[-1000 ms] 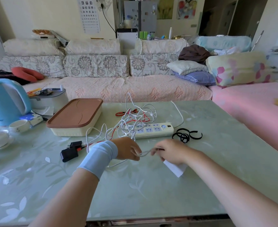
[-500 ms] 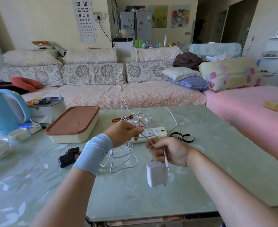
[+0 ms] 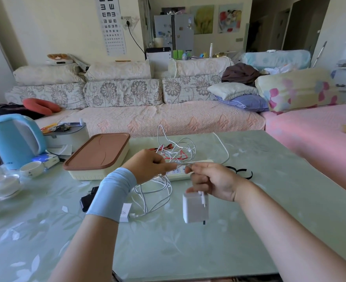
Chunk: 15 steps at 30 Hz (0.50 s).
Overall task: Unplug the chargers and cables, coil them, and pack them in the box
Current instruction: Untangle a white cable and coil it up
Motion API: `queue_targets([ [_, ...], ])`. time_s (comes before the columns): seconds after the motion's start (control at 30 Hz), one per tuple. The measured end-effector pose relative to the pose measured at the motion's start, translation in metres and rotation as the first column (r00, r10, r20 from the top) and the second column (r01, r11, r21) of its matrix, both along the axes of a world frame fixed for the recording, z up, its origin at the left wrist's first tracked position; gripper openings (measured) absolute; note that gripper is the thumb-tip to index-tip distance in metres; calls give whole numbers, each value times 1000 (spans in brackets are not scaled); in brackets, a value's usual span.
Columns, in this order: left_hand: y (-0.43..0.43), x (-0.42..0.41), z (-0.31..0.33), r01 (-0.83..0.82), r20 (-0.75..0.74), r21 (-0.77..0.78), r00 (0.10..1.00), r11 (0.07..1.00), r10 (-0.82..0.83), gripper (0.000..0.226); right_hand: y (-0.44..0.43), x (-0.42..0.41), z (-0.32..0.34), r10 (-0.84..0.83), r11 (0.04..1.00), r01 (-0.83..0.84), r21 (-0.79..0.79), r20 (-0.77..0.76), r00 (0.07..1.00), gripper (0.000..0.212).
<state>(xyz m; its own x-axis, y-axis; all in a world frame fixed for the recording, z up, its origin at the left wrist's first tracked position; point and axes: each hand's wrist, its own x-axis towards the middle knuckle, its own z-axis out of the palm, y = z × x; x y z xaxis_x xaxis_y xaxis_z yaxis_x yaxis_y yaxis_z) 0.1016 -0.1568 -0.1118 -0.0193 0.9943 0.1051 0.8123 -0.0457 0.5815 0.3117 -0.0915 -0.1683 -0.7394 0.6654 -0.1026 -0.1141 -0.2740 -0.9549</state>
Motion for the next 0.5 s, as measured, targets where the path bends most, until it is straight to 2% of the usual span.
queue_targets([
  [0.1, -3, -15, 2, -14, -25, -269, 1000, 963, 8, 50, 11, 0, 6, -99, 995, 98, -26, -53, 994, 27],
  [0.13, -4, -18, 3, -2, -10, -314, 1000, 949, -1, 50, 15, 1, 7, -127, 992, 127, -17, -64, 990, 28],
  [0.17, -6, -21, 5, 20, 47, -325, 999, 945, -5, 49, 18, 1, 7, -148, 989, 148, -8, -72, 986, 29],
  [0.23, -8, -22, 8, 46, 311, -250, 950, 967, 36, 41, 21, -1, 8, -179, 984, 179, 7, -63, 982, 29],
  [0.3, -10, -22, 15, 66, 633, -118, 774, 991, 24, 33, 19, -5, 9, -202, 978, 202, 59, 7, 979, 28],
  [0.37, -9, -19, 22, 150, 858, -23, 510, 988, -57, 33, 14, -10, 13, -205, 969, 191, 154, 82, 975, 27],
  [0.5, 2, -7, 18, 231, 995, 28, 85, 972, -49, 32, -2, -19, 22, -150, 960, 131, 248, 59, 987, 26],
])
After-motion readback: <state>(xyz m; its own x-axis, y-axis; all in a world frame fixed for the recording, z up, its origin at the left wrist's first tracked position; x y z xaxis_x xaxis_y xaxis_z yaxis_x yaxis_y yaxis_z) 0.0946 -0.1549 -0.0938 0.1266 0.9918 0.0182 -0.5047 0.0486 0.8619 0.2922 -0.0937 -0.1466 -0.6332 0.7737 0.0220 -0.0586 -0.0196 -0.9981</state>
